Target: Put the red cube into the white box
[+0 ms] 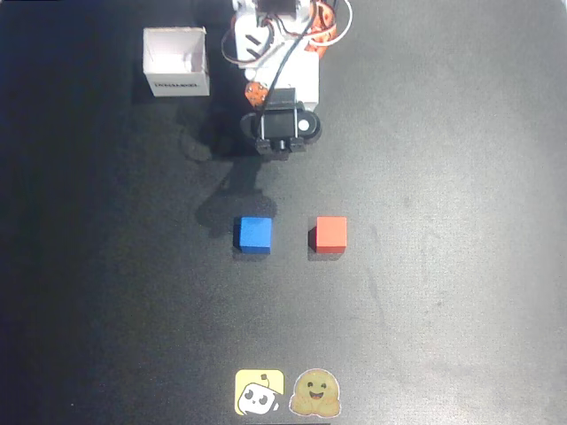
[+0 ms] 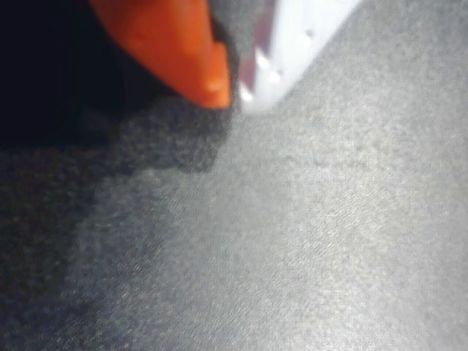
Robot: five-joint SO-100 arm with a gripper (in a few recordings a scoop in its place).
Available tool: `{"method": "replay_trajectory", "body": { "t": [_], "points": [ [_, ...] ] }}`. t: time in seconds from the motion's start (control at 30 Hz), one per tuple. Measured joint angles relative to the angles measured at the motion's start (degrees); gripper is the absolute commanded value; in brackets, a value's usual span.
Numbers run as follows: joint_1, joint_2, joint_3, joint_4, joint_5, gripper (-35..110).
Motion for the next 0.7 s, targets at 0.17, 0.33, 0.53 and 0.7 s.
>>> {"method": "replay_trajectory", "body": {
  "t": [0.17, 0.33, 0.53, 0.7],
  "points": [
    [0.0, 0.0, 0.0, 0.0, -0.18, 0],
    [-0.09, 0.0, 0.0, 0.0, -0.18, 0],
    [-0.26, 0.0, -0.26, 0.44, -1.76, 0],
    [-0.26, -0.79, -2.81, 1.58, -2.29, 0]
  ]
}}
